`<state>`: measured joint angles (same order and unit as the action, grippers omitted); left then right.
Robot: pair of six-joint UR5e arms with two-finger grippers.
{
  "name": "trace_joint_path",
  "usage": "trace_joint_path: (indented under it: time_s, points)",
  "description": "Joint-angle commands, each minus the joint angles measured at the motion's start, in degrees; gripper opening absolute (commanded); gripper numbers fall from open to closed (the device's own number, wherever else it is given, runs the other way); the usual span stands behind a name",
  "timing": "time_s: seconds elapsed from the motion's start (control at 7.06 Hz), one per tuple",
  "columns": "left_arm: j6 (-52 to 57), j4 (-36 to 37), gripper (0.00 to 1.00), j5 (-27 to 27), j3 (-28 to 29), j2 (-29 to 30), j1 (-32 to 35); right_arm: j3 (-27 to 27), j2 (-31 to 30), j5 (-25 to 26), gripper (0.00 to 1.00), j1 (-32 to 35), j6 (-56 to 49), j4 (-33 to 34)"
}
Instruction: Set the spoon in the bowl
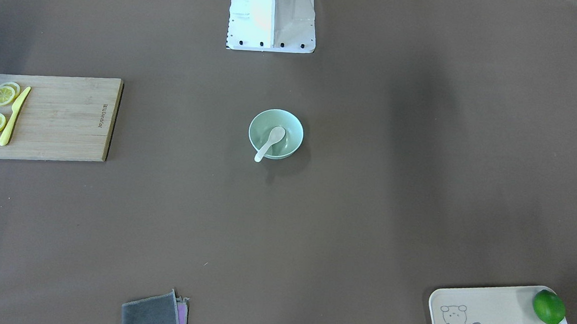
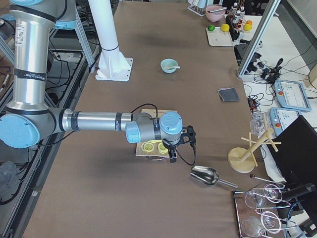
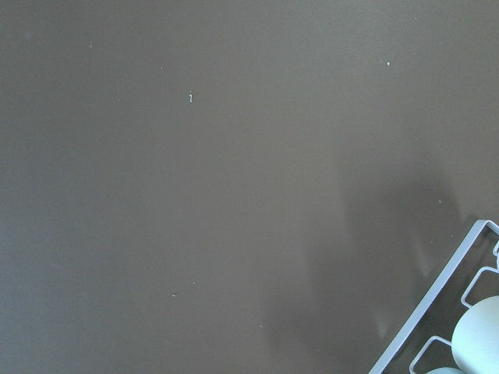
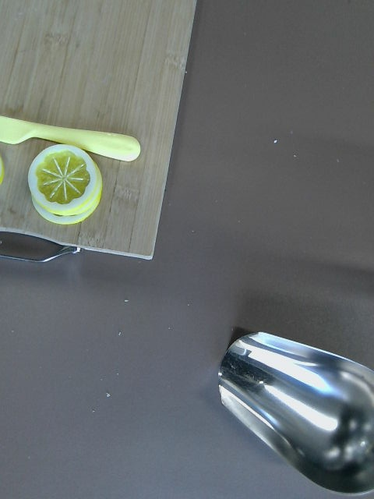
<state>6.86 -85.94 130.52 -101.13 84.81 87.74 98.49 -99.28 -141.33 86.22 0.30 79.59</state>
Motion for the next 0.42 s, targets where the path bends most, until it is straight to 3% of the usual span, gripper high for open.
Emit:
trace_joint_path:
  time_s: [0.0,0.28]
  points:
    - [0.00,-0.19,0.97,0.08,-1.07,0.01,-0.03,0.39,-0.30,0.00,1.00,0.00,-0.03,0.04]
    - [0.00,-0.19,0.97,0.17,-1.26,0.18,-0.03,0.30,-0.56,0.09,1.00,0.00,-0.03,0.13]
